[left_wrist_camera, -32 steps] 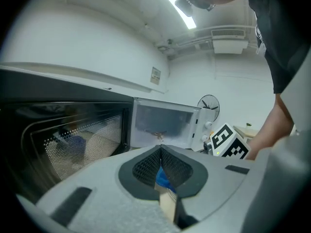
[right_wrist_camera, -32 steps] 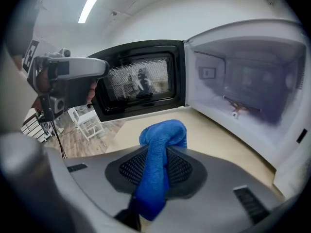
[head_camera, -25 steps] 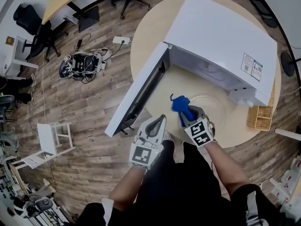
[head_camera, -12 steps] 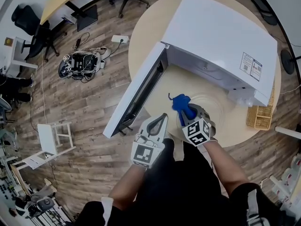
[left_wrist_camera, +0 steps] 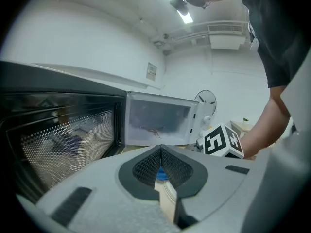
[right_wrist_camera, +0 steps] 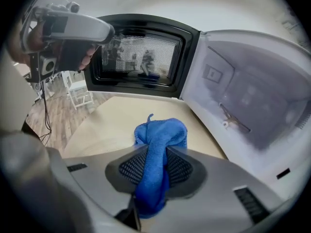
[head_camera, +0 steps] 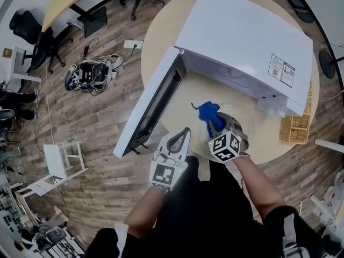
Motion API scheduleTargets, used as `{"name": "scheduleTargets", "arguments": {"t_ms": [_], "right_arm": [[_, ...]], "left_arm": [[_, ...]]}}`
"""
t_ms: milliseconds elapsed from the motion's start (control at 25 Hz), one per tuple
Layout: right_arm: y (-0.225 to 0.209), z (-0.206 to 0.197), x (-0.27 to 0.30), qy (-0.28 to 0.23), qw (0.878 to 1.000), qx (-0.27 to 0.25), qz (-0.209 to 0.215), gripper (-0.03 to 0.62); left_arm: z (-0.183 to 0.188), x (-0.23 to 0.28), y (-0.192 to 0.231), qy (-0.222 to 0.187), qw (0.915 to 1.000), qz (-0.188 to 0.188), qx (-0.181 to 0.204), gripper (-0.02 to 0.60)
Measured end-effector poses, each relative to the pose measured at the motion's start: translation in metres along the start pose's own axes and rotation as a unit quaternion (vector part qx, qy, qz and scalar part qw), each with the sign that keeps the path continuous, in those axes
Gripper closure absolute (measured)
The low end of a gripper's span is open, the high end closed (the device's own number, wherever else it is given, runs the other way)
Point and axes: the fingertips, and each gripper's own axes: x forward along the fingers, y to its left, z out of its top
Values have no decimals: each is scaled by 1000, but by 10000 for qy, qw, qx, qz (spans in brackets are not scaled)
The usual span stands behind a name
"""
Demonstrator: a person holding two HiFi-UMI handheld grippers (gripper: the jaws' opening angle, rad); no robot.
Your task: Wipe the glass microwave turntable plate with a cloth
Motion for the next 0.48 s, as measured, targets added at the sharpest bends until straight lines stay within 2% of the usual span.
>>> {"name": "scheduleTargets", "arguments": {"t_ms": [480], "right_arm": [[-56,-37,-14,301,9965,456,-632,505]], "left_arm": [[-2,11,-13,63,9999,-124,-16,575]]}}
